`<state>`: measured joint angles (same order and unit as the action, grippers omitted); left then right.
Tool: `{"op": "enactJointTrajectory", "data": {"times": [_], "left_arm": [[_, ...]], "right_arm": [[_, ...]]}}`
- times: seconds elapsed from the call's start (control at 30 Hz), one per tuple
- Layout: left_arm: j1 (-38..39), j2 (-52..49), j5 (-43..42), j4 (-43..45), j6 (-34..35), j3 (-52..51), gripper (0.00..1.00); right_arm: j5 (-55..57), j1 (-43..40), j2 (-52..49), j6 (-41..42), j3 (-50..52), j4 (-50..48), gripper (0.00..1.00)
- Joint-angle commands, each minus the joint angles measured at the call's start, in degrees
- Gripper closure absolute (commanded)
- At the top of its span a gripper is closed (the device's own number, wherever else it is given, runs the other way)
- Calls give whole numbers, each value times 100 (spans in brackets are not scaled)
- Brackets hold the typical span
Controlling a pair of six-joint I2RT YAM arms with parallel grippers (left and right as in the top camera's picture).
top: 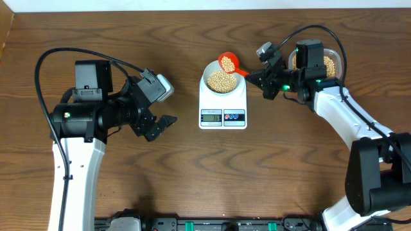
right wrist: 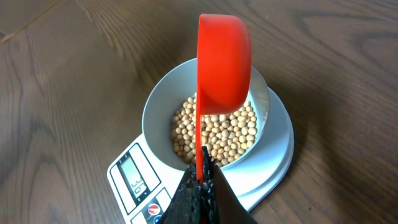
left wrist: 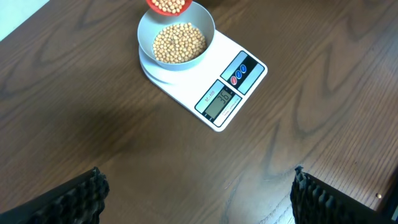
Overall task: Scoop item into bowl and weigh 50g on scale
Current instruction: 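Hold the tipped scoop over the bowl with the right gripper, then hold the red scoop tipped over the white bowl, letting beans fall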
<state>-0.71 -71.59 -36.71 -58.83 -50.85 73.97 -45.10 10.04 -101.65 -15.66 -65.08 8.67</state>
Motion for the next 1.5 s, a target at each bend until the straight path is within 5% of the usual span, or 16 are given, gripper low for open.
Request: {"op": "enactJointTrajectory", "data": {"times": [0.0, 1.47], "left_arm": [[-24, -42, 28, -26, 35, 79, 4], [-24, -42, 26, -26, 35, 79, 4]], "right_arm": [[-24, 46, -48, -68, 28, -37, 99], [-39, 46, 0, 33, 24, -219, 99]]}}
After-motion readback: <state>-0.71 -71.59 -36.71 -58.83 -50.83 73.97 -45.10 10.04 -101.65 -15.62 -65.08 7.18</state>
